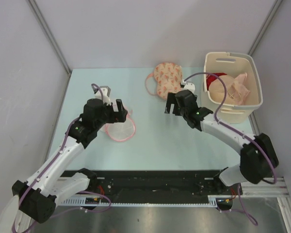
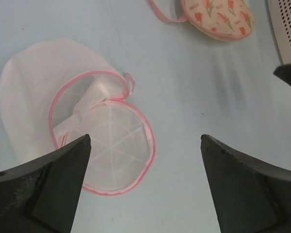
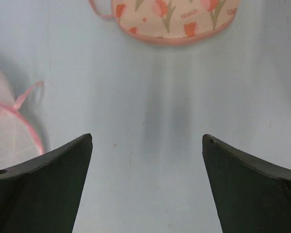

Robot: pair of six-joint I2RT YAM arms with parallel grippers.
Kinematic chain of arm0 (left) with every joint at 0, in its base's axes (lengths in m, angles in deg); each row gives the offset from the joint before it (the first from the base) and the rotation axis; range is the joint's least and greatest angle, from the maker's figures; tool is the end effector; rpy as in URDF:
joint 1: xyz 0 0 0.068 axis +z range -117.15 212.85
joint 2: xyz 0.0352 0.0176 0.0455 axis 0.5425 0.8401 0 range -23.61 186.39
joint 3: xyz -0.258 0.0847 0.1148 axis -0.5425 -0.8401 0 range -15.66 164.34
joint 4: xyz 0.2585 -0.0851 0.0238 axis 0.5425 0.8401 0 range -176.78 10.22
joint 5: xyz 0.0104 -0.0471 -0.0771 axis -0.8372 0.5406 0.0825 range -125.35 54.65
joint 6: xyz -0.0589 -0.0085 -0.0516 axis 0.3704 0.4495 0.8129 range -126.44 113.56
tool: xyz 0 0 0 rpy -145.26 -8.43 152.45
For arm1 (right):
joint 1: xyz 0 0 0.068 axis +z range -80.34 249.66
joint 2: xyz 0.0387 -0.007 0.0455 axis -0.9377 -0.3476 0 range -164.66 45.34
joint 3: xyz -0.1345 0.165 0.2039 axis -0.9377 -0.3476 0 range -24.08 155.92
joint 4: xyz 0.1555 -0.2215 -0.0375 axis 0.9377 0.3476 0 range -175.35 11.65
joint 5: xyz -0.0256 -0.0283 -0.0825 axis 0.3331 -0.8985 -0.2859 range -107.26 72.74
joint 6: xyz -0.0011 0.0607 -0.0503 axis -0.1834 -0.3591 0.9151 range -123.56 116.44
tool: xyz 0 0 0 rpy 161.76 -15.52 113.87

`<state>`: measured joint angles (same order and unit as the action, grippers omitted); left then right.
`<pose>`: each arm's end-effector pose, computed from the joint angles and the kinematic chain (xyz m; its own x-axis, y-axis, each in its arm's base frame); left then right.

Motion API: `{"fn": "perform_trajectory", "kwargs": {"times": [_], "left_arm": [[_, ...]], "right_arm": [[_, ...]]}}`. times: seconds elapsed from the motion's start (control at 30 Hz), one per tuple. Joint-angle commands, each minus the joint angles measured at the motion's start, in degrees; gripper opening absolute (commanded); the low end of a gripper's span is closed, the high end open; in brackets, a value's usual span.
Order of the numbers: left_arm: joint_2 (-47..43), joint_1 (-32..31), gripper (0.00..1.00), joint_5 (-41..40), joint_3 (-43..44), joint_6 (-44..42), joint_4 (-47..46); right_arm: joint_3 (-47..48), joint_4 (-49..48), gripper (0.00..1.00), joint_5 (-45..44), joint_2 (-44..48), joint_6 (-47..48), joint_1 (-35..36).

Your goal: Unzip the laundry bag and remove the bra

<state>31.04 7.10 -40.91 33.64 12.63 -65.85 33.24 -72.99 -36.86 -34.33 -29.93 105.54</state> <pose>0.2215 -0.0997 0.3205 -0.4926 -0.1233 -0.8615 0.2045 0.9458 -0.2523 0.2910 0.1826 0.2746 -0.5593 0.1117 -0.8214 -0.0897 0.9769 0.1939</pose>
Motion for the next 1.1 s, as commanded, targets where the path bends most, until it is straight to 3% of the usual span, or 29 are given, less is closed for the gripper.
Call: {"fn": "perform_trajectory", "kwargs": {"times": [0.0, 0.17, 0.27, 0.57, 0.9, 1.0, 1.07], "left_arm": [[0.6, -0.2, 1.00, 0.3, 0.0, 0.7, -0.5], [2.3, -0.2, 1.00, 2.4, 0.0, 1.6, 0.7], [2.8, -0.3, 1.00, 3.1, 0.4, 0.6, 1.2], [5.8, -0.2, 1.00, 4.2, 0.7, 0.4, 1.4], [6.0, -0.2, 1.00, 4.5, 0.1, -0.7, 2.1], [5.8, -0.3, 1.00, 4.4, 0.1, -1.0, 2.5], [5.6, -0.3, 1.00, 4.2, -0.2, -1.0, 2.7]], "right_arm": [[6.9, -7.9, 0.99, -1.8, -9.2, -0.4, -3.4], [19.9, -3.2, 0.99, -4.2, -23.5, 0.2, -4.3], [24.3, 2.4, 0.99, -6.1, -27.5, -6.1, -5.8], [24.5, 2.8, 0.98, -6.0, -32.2, -30.6, -8.7], [24.4, -2.5, 0.96, -5.0, -38.0, -40.9, -8.5], [24.4, -5.0, 0.90, -4.7, -38.8, -41.0, -8.3], [24.4, -7.2, 0.65, -4.8, -38.8, -40.2, -7.6]]}}
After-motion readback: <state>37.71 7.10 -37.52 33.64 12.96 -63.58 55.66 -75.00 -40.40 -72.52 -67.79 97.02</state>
